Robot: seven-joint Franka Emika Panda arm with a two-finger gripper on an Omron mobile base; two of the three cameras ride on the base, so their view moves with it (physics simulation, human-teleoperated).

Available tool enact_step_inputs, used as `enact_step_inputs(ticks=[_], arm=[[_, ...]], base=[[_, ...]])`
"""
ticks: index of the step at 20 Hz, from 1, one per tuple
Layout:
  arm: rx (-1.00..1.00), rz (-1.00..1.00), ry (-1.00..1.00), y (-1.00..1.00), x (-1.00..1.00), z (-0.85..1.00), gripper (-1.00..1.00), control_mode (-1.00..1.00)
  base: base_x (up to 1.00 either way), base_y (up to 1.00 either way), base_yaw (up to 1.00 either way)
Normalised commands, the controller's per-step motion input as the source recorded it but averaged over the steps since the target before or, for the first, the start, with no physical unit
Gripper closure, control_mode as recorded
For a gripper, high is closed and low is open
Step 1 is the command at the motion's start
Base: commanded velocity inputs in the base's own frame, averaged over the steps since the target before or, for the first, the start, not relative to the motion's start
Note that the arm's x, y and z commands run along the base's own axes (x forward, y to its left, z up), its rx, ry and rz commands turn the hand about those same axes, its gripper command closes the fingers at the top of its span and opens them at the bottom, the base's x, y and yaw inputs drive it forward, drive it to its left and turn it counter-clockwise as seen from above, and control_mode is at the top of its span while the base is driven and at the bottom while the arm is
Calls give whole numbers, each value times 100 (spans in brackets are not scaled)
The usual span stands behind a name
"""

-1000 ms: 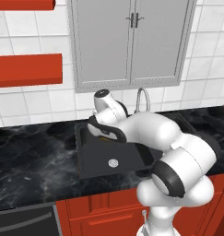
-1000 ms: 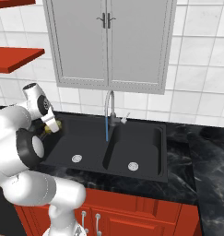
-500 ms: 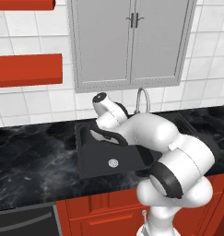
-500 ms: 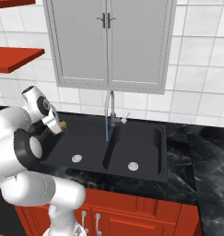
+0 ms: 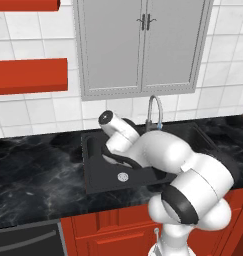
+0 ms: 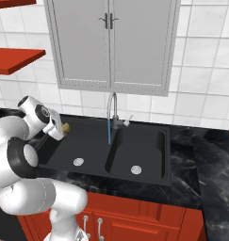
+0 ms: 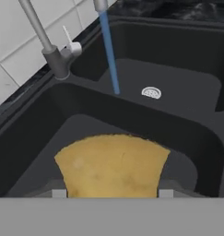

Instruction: Soak the sponge with water for a few seconds and then drop it inside the sink.

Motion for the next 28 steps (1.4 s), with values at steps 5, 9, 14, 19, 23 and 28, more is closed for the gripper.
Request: enact_step_inputs(ticks=[5,9,14,19,23,28], arm=[[-1,0,-15,0,12,-6,100,-100],[-10,0,-11,-16,27,-6,100,-100],[-7,0,-1,-36,7,-3,100,-100],[-4,-1,0,-42,0,-2,100,-100],[-1,-3,0,-35,0,8,100,-100],[0,-3,0,-32,-1,12,100,-100]], base=[[0,0,0],[0,0,0],[0,0,0],[0,0,0],[0,0,0],[0,0,0]])
